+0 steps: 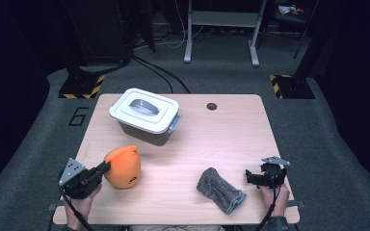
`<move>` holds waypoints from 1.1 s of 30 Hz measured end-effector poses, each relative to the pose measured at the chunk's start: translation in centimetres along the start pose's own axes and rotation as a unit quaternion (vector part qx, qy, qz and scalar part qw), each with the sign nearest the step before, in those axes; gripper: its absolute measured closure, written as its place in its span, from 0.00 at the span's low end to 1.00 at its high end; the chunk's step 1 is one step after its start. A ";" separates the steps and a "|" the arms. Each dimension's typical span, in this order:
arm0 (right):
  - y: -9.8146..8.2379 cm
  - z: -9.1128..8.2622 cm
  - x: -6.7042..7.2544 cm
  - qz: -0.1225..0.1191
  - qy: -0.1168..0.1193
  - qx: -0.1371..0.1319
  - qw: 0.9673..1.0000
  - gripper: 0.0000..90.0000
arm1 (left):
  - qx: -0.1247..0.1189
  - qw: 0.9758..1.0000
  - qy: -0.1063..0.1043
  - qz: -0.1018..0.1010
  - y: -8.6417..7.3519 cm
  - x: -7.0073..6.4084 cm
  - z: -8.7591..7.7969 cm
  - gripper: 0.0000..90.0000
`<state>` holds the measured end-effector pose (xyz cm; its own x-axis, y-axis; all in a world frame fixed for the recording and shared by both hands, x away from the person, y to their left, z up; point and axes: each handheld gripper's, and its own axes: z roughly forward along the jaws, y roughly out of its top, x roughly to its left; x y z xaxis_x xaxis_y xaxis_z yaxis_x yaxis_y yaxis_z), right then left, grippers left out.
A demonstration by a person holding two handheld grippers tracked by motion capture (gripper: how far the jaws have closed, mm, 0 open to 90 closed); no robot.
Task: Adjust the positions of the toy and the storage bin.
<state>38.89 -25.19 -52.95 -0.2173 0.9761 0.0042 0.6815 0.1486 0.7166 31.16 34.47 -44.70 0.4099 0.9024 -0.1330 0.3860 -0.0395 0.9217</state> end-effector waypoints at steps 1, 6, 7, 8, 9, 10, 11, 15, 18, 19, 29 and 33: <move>0.0 0.0 0.0 0.000 0.000 0.000 1.000 0.00 | -0.001 1.000 0.008 -0.005 -0.1 0.5 0.0 0.95; 0.0 0.0 0.0 0.001 -0.001 0.000 1.000 0.00 | 0.017 0.998 0.061 -0.006 -0.1 1.8 0.4 0.92; 0.0 0.0 0.0 0.001 -0.001 0.000 1.000 0.00 | 0.022 0.997 0.075 0.001 -0.1 1.9 0.6 0.91; 0.0 0.0 0.0 0.001 -0.002 0.000 1.000 0.00 | 0.020 0.996 0.090 0.003 -0.1 2.0 0.7 0.89; 0.0 0.0 0.0 0.001 -0.002 0.000 1.000 0.00 | 0.027 0.995 0.092 0.004 -0.1 2.3 0.8 0.88; 0.0 0.0 0.0 0.001 -0.002 0.000 1.000 0.00 | 0.031 0.994 0.102 0.006 0.0 2.5 0.9 0.85; 0.0 0.0 0.0 0.001 -0.002 0.000 1.000 0.00 | 0.033 0.993 0.113 0.004 0.0 2.7 1.0 0.82; 0.0 0.0 0.0 0.002 -0.003 0.001 1.000 0.00 | 0.033 0.991 0.128 -0.008 -0.2 3.8 1.6 0.71; 0.0 0.0 0.0 0.002 -0.003 0.001 1.000 0.00 | 0.039 0.990 0.136 -0.024 -0.3 4.8 2.0 0.63; 0.0 0.0 0.0 0.002 -0.003 0.001 1.000 0.00 | 0.041 0.989 0.139 -0.026 -0.2 5.1 2.1 0.59; 0.0 0.0 0.0 0.002 -0.003 0.001 1.000 0.00 | 0.035 0.993 0.104 -0.042 0.1 5.5 2.0 0.42; 0.0 0.0 0.0 0.002 -0.003 0.001 1.000 0.00 | 0.041 0.995 0.083 -0.039 0.6 5.1 2.7 0.37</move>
<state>38.86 -25.15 -52.94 -0.2109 0.9775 0.0035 0.6835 0.1449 0.7154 35.69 37.94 -45.83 0.2364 0.9623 -0.1347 0.4804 0.0048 0.8771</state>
